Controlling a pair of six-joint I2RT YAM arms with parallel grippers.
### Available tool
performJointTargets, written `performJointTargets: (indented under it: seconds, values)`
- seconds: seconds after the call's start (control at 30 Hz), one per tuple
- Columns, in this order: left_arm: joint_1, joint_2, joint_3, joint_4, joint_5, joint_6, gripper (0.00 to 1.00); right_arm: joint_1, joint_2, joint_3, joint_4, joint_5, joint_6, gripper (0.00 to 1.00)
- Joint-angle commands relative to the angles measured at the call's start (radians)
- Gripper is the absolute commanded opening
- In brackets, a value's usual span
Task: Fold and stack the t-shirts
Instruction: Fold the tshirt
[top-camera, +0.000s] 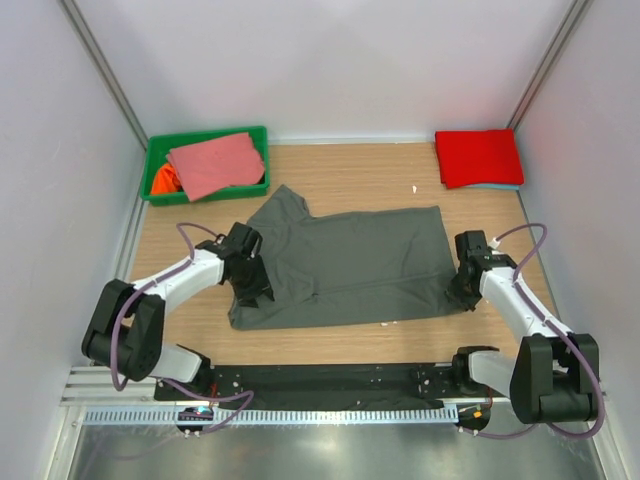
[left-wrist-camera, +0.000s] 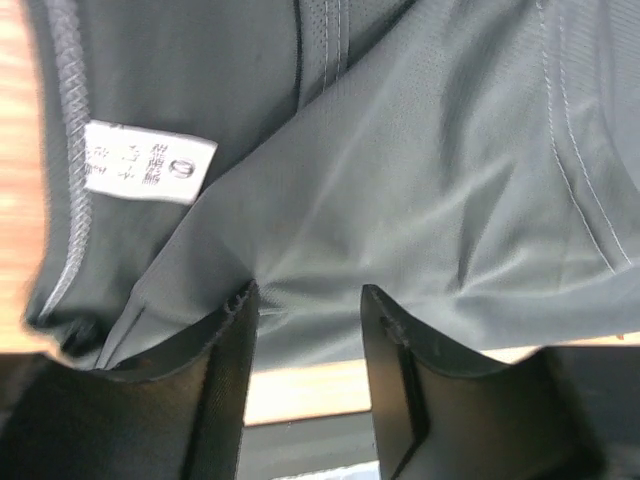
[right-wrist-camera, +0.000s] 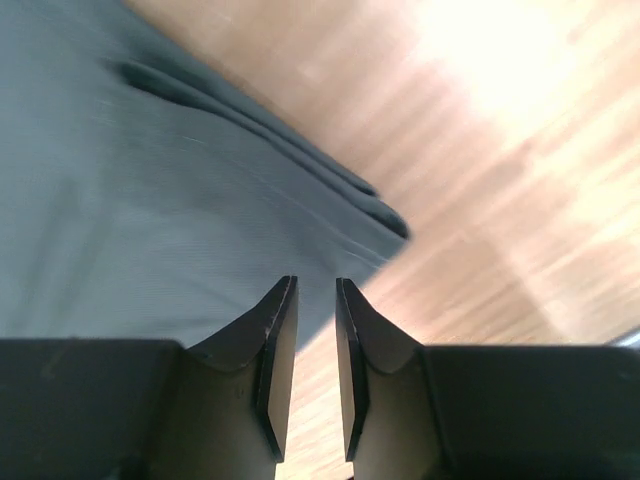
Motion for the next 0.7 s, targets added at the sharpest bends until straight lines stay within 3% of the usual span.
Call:
performJointTargets:
  seconds: [0.0, 0.03, 0.17, 0.23, 0.33, 0.4, 0.5, 0.6, 0.67]
  values:
    - [0.007, -0.066, 0.114, -0.085, -0.040, 0.037, 0.48, -0.004, 0.020, 0.128, 0.042, -0.018, -0.085, 0.28]
    - [0.007, -0.081, 0.142, -0.099, -0.045, 0.049, 0.50, -0.004, 0.026, 0.151, 0.057, -0.026, -0.114, 0.30]
    - [0.016, -0.082, 0.270, -0.128, -0.065, 0.135, 0.62, -0.002, 0.104, 0.290, 0.134, -0.087, -0.246, 0.62]
    - [0.027, -0.062, 0.345, -0.116, -0.065, 0.210, 0.64, -0.004, 0.189, 0.372, 0.160, -0.109, -0.265, 0.72]
    - [0.059, 0.038, 0.454, -0.070, -0.022, 0.301, 0.64, -0.004, 0.320, 0.479, 0.200, -0.130, -0.294, 0.76]
    - [0.078, 0.147, 0.513, -0.024, 0.027, 0.410, 0.58, -0.005, 0.390, 0.533, 0.232, -0.133, -0.302, 0.76]
    - [0.098, 0.313, 0.679, -0.033, -0.010, 0.557, 0.50, -0.004, 0.513, 0.630, 0.260, -0.143, -0.296, 0.75]
    - [0.099, 0.458, 0.863, -0.070, -0.053, 0.670, 0.50, -0.007, 0.594, 0.708, 0.293, -0.175, -0.297, 0.74]
    - [0.099, 0.519, 0.946, -0.003, -0.057, 0.726, 0.50, -0.008, 0.638, 0.747, 0.324, -0.199, -0.318, 0.72]
